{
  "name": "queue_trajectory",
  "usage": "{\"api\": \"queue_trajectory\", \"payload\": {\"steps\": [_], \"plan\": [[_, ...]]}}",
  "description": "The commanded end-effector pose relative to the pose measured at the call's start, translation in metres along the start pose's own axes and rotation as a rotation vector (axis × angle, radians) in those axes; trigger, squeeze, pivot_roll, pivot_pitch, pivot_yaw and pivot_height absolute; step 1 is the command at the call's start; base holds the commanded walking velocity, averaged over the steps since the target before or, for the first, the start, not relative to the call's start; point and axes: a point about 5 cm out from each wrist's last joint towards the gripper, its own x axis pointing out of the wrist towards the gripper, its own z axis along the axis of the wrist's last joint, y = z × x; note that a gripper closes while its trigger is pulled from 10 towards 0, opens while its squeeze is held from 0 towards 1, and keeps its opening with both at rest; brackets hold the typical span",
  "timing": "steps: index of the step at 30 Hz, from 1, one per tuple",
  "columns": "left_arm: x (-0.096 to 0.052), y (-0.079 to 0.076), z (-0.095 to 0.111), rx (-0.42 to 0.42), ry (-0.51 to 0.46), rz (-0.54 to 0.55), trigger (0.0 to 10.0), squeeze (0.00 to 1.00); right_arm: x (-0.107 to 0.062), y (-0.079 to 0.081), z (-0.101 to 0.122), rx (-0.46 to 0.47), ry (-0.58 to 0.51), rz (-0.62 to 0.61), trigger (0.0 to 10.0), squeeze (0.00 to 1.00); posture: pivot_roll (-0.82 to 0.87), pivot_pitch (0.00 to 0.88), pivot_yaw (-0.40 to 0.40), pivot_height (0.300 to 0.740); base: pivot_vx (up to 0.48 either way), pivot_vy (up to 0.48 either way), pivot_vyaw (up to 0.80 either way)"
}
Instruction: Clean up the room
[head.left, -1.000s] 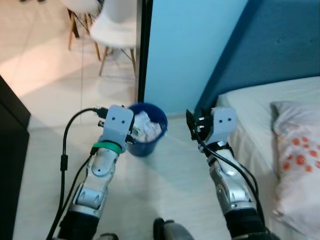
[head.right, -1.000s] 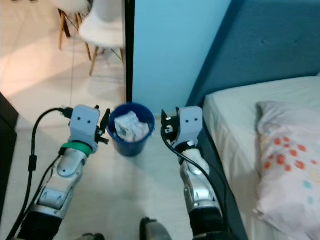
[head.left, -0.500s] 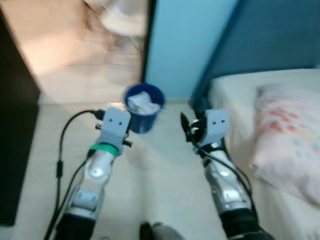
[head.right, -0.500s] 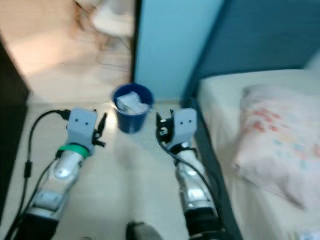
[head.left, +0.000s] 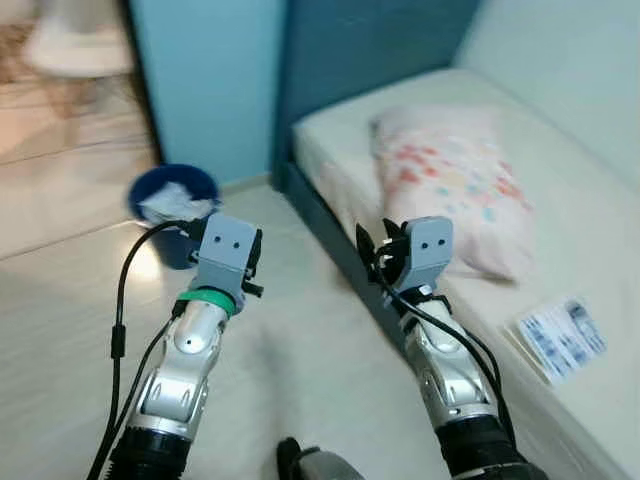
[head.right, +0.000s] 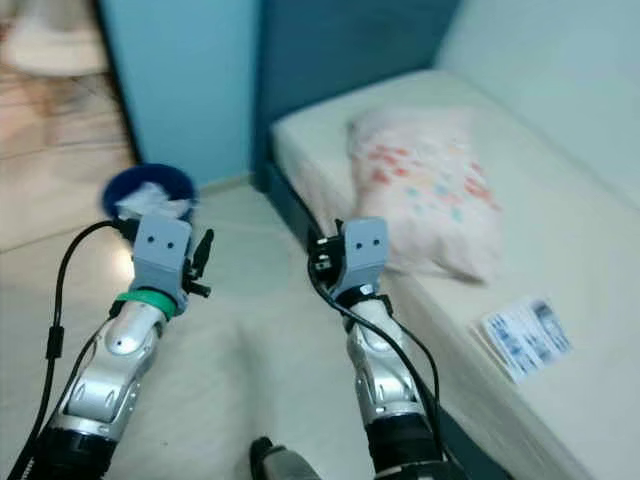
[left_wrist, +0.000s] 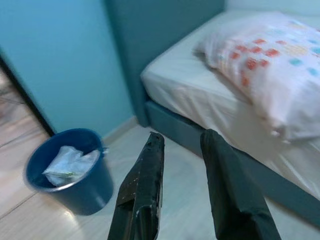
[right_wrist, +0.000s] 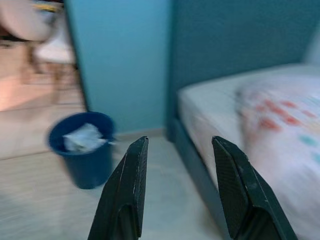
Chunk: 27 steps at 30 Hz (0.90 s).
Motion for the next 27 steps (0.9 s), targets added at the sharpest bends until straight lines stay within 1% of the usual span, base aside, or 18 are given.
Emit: {"api": "queue_trajectory", "payload": {"steps": [1, 7, 10, 14, 15, 18, 22, 26, 27], "plan": [[-0.001, -0.003, -0.003, -0.009, 0.017, -0.013, 10.0, 0.0, -0.002, -0.001, -0.005, 0.014, 0.026, -0.007, 10.0, 0.0, -0.11, 0.101, -0.019, 0.732, 0.0, 0.0, -0.8], [-0.001, -0.003, -0.005, -0.015, 0.036, -0.021, 10.0, 0.0, -0.001, -0.001, -0.005, 0.012, 0.025, -0.005, 10.0, 0.0, -0.11, 0.1, -0.019, 0.732, 0.0, 0.0, -0.8], [0.0, -0.001, -0.005, -0.005, 0.037, -0.019, 10.0, 0.0, -0.001, -0.001, -0.004, 0.012, 0.024, -0.003, 10.0, 0.0, -0.11, 0.1, -0.019, 0.732, 0.0, 0.0, -0.8], [0.003, 0.002, -0.003, 0.006, 0.027, -0.014, 10.0, 0.0, -0.001, -0.001, -0.004, 0.013, 0.022, -0.003, 10.0, 0.0, -0.12, 0.094, -0.02, 0.732, 0.0, 0.0, -0.8], [0.006, 0.004, 0.002, 0.004, 0.007, -0.015, 10.0, 0.0, 0.0, -0.002, -0.003, 0.013, 0.018, -0.004, 10.0, 0.0, -0.12, 0.094, -0.02, 0.732, 0.0, 0.0, -0.8], [0.009, 0.002, 0.008, -0.01, -0.018, -0.021, 10.0, 0.0, 0.001, -0.003, -0.001, 0.013, 0.012, -0.009, 10.0, 0.0, -0.12, 0.093, -0.02, 0.732, 0.0, 0.0, -0.8], [0.01, 0.001, 0.01, -0.014, -0.028, -0.026, 10.0, 0.0, 0.001, -0.005, -0.001, 0.013, 0.009, -0.012, 10.0, 0.0, -0.12, 0.095, -0.02, 0.732, 0.0, 0.0, -0.8], [0.01, 0.001, 0.01, 0.01, -0.025, -0.016, 10.0, 0.0, 0.0, -0.006, 0.0, 0.011, 0.007, -0.015, 10.0, 0.0, -0.12, 0.098, -0.021, 0.732, 0.0, 0.0, -0.8], [0.011, 0.004, 0.009, 0.023, -0.021, 0.014, 10.0, 0.0, 0.0, -0.005, 0.001, 0.013, 0.003, -0.01, 10.0, 0.0, -0.12, 0.101, -0.021, 0.732, 0.3, 0.0, -0.8]]}}
